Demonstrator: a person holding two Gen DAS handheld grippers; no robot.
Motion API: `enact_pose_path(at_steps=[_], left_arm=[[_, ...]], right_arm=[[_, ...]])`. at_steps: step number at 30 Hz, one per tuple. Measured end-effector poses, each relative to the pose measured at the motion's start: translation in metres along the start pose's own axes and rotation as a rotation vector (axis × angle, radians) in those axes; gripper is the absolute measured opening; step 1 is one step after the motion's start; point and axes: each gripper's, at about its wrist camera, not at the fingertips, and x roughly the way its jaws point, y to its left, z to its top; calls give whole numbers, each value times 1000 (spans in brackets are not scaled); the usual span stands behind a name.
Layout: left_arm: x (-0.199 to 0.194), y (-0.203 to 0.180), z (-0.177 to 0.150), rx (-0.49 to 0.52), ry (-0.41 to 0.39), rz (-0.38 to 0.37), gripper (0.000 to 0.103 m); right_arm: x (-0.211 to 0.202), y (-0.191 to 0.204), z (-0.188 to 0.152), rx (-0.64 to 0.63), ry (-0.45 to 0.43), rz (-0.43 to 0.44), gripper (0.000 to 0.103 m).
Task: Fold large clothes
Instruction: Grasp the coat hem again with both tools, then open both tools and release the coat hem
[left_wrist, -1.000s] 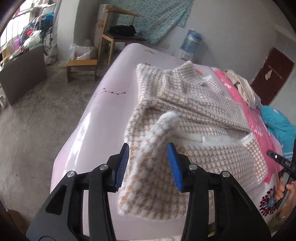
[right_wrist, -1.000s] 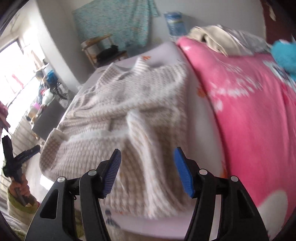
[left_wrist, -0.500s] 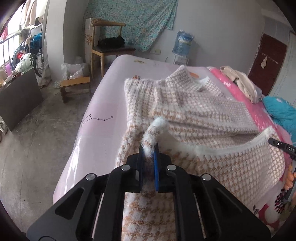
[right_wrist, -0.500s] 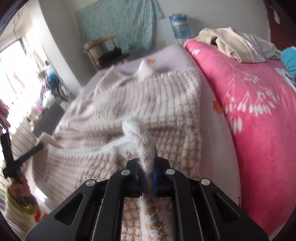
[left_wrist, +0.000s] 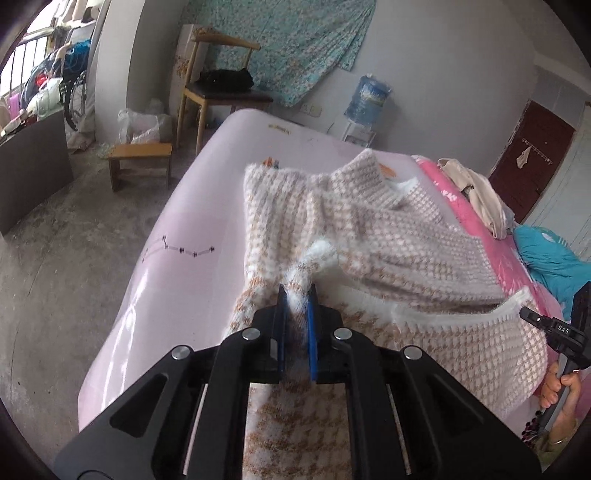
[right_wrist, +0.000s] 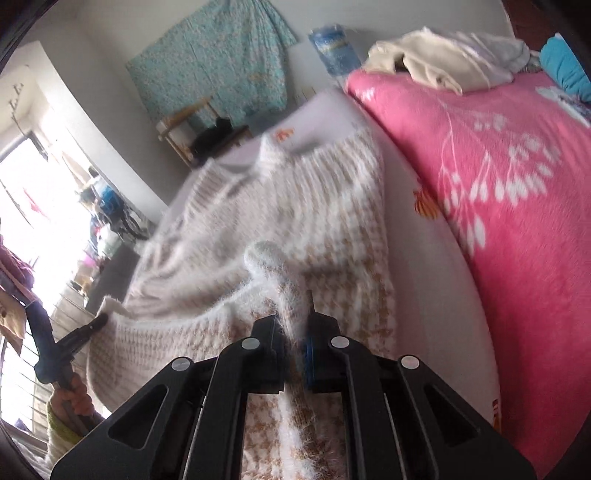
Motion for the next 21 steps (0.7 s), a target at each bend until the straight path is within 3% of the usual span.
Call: enact_pose_path(at_steps=[3,7,13,18,21], left_arm=[[9,-4,6,21,8,18,8],[55,4,-6,16,122,65,8],[40,2,-1,15,61,22,8],[70,4,-6,2,126,38,10],[70,3,-8,8,118,45,13]], right_arm=[[10,-1,3,-24,10,-34,8],[42,-17,-7,13,101,-72,8],[30,-18,-6,25,80,-65,8],[53,-37,-16,75,132,-67,8],[52,-38,-14,80,137,-59,8]])
